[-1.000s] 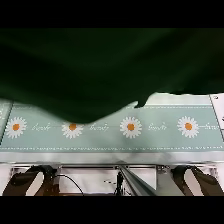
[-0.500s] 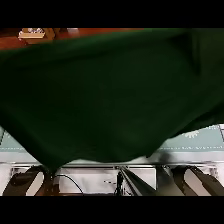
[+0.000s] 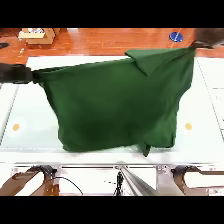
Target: Fold the shirts.
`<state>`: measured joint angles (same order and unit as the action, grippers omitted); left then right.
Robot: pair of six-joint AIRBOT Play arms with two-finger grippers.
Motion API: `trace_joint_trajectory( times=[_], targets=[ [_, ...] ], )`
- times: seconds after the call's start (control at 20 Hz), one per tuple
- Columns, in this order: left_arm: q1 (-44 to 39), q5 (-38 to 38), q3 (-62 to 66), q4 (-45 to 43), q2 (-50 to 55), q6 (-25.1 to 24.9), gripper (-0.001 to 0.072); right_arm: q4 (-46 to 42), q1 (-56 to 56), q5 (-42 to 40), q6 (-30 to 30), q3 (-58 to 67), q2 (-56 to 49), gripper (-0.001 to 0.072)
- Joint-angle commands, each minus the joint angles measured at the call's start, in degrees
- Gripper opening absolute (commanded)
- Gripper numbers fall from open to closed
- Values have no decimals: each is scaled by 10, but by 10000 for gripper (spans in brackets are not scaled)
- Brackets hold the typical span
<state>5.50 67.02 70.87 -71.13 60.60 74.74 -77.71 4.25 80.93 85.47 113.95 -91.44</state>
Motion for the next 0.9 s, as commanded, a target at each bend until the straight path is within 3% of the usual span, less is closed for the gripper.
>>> trace_joint_trajectory(
  times=[0.0,0.15,0.3,0.4,0.45,0.5,0.55,0.65,0.75,0.85],
  targets=[
    [0,-140,-14,2,111,-38,21,-15,-20,-120,14,0,-94,30],
    [-2,-177,-14,2,181,-38,21,-9,-21,-161,36,0,-142,31],
    [-2,-173,-14,3,227,-36,21,9,-20,-144,35,0,-179,45],
    [-2,-153,-14,5,241,-36,29,13,-20,-125,33,0,-186,189],
    [1,-140,-11,3,241,-36,113,13,-18,-108,27,0,-180,255],
    [7,-110,-1,-9,238,-36,263,7,-14,-78,10,1,-167,331],
    [16,-59,19,-30,235,-35,368,-14,-8,-34,-20,1,-150,364],
    [49,70,52,-76,228,-6,407,-127,15,75,-30,1,-113,366],
    [97,148,33,-75,212,61,420,-122,62,145,-12,0,-89,397],
    [138,168,-39,-37,176,61,622,-60,107,184,-16,-25,-68,397]
  ],
)
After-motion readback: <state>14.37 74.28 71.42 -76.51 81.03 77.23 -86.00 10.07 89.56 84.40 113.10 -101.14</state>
